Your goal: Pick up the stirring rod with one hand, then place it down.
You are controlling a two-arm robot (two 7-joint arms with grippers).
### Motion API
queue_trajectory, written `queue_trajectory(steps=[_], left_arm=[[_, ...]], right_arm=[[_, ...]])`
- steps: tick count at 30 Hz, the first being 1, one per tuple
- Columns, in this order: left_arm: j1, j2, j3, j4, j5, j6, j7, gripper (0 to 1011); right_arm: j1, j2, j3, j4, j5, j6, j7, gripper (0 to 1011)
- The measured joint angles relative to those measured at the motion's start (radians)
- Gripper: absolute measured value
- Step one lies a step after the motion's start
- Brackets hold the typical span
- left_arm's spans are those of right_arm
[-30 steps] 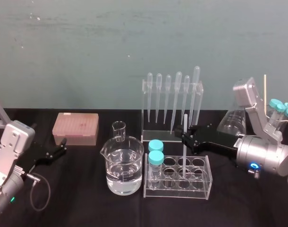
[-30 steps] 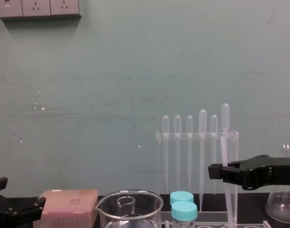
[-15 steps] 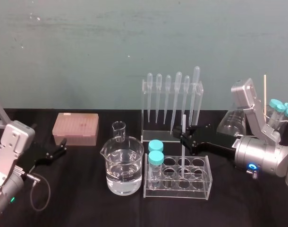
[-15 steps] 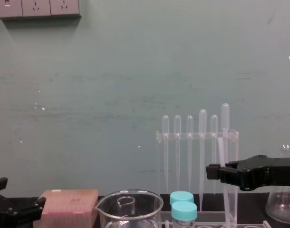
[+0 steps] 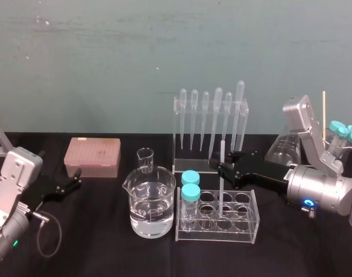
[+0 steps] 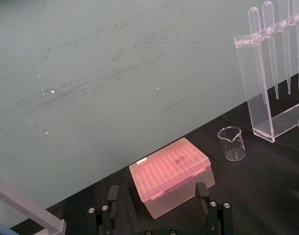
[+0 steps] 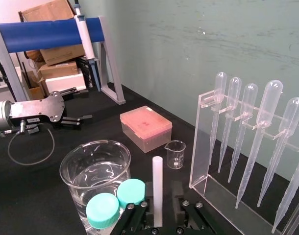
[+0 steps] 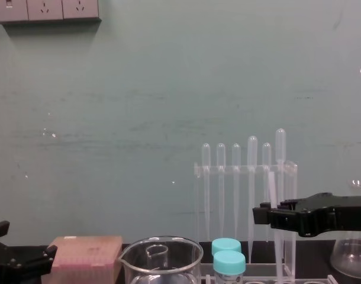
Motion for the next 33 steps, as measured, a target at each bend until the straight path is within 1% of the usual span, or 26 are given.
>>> queue_trajectory(steps=[1, 2, 3, 4, 5, 7, 8, 9, 10, 11, 12, 14, 16, 17, 18, 19, 23, 26, 30, 33], left_arm=[[0.000, 0.000, 0.000, 0.000, 0.000, 0.000, 0.000, 1000], [0.000, 0.000, 0.000, 0.000, 0.000, 0.000, 0.000, 1000], [0.000, 0.000, 0.000, 0.000, 0.000, 0.000, 0.000, 1000], [0.000, 0.000, 0.000, 0.000, 0.000, 0.000, 0.000, 1000], [0.000, 0.000, 0.000, 0.000, 0.000, 0.000, 0.000, 1000], [0.000, 0.000, 0.000, 0.000, 0.000, 0.000, 0.000, 1000], [0.000, 0.000, 0.000, 0.000, 0.000, 0.000, 0.000, 1000], [0.000, 0.000, 0.000, 0.000, 0.000, 0.000, 0.000, 1000], [0.000, 0.000, 0.000, 0.000, 0.000, 0.000, 0.000, 1000], [0.000, 0.000, 0.000, 0.000, 0.000, 0.000, 0.000, 1000], [0.000, 0.000, 0.000, 0.000, 0.000, 0.000, 0.000, 1000], [0.000, 0.000, 0.000, 0.000, 0.000, 0.000, 0.000, 1000], [0.000, 0.000, 0.000, 0.000, 0.000, 0.000, 0.000, 1000], [0.000, 0.000, 0.000, 0.000, 0.000, 0.000, 0.000, 1000], [0.000, 0.000, 0.000, 0.000, 0.000, 0.000, 0.000, 1000], [0.000, 0.000, 0.000, 0.000, 0.000, 0.000, 0.000, 1000], [0.000, 0.000, 0.000, 0.000, 0.000, 0.000, 0.000, 1000], [0.000, 0.000, 0.000, 0.000, 0.000, 0.000, 0.000, 1000], [0.000, 0.000, 0.000, 0.000, 0.000, 0.000, 0.000, 1000], [0.000, 0.000, 0.000, 0.000, 0.000, 0.000, 0.000, 1000]], right_arm=[[0.000, 0.000, 0.000, 0.000, 0.000, 0.000, 0.000, 281], [0.000, 0.000, 0.000, 0.000, 0.000, 0.000, 0.000, 281], [0.000, 0.000, 0.000, 0.000, 0.001, 0.000, 0.000, 321], [0.000, 0.000, 0.000, 0.000, 0.001, 0.000, 0.000, 321], [0.000, 0.000, 0.000, 0.000, 0.001, 0.000, 0.000, 400], [0.001, 0.000, 0.000, 0.000, 0.001, 0.000, 0.000, 440], [0.001, 0.000, 0.000, 0.001, 0.001, 0.000, 0.000, 499], [0.001, 0.000, 0.000, 0.001, 0.001, 0.000, 0.000, 499], [0.001, 0.000, 0.000, 0.001, 0.001, 0.000, 0.000, 544], [0.001, 0.000, 0.000, 0.001, 0.002, 0.000, 0.000, 560], [0.001, 0.000, 0.000, 0.001, 0.002, 0.000, 0.000, 628], [0.001, 0.000, 0.000, 0.001, 0.002, 0.000, 0.000, 666], [0.001, 0.000, 0.000, 0.001, 0.002, 0.000, 0.000, 748], [0.001, 0.000, 0.000, 0.001, 0.002, 0.000, 0.000, 757], [0.001, 0.000, 0.000, 0.001, 0.002, 0.000, 0.000, 784], [0.001, 0.000, 0.000, 0.001, 0.002, 0.000, 0.000, 837], [0.001, 0.000, 0.000, 0.001, 0.002, 0.000, 0.000, 933], [0.001, 0.000, 0.000, 0.001, 0.002, 0.000, 0.000, 997], [-0.007, 0.006, 0.004, -0.004, 0.005, -0.005, 0.011, 1004], [-0.031, 0.022, 0.015, -0.026, 0.013, -0.013, 0.017, 1004]])
